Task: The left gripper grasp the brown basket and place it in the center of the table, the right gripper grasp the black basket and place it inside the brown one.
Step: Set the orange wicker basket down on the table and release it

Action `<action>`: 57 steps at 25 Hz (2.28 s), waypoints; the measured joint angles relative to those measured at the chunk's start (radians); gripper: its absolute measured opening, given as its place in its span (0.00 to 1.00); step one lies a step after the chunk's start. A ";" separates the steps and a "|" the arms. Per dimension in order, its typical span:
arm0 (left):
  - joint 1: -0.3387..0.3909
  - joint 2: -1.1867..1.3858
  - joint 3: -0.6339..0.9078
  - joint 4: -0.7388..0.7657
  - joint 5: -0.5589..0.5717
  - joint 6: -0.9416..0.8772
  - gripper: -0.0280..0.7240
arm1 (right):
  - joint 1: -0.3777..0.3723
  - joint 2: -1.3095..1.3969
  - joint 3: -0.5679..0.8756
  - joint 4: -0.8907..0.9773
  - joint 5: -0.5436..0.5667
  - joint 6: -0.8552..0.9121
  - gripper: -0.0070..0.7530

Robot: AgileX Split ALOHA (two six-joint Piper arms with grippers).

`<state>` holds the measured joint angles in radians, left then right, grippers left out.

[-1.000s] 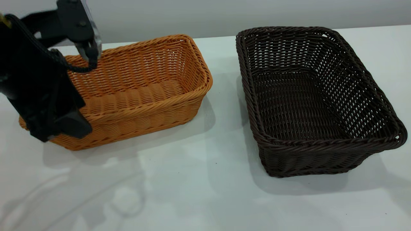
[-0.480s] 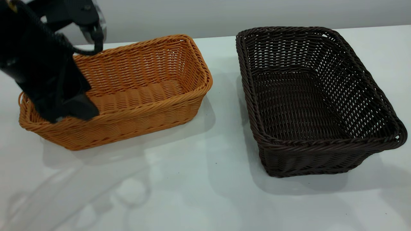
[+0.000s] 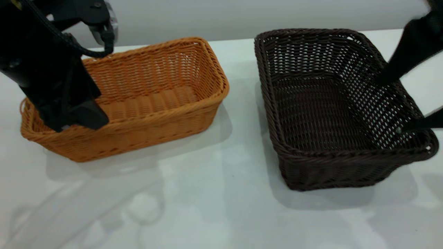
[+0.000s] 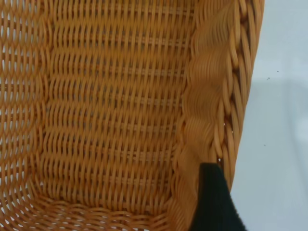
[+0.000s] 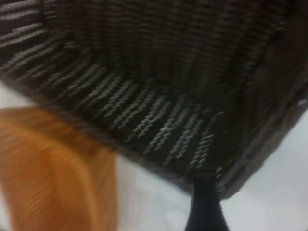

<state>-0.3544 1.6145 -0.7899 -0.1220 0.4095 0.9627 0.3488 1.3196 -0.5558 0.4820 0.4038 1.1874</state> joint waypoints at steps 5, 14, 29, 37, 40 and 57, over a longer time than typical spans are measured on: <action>0.000 0.000 0.000 0.000 0.000 0.000 0.57 | 0.002 0.075 0.001 -0.026 -0.032 0.055 0.60; 0.000 0.000 0.000 0.000 -0.001 -0.002 0.57 | 0.046 0.209 0.000 0.015 -0.111 0.053 0.60; -0.003 0.000 0.000 0.000 0.014 -0.001 0.57 | 0.073 0.375 -0.023 0.068 -0.252 0.053 0.58; -0.008 0.000 0.000 -0.002 0.019 -0.001 0.57 | 0.073 0.473 -0.062 0.087 -0.267 0.056 0.57; -0.008 0.000 0.000 -0.002 0.020 -0.001 0.57 | 0.073 0.507 -0.061 0.087 -0.300 0.055 0.53; -0.008 0.074 0.000 0.001 -0.021 0.010 0.57 | 0.072 0.516 -0.060 0.087 -0.339 0.052 0.17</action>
<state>-0.3627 1.6882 -0.7899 -0.1208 0.3882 0.9731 0.4204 1.8356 -0.6160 0.5692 0.0647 1.2396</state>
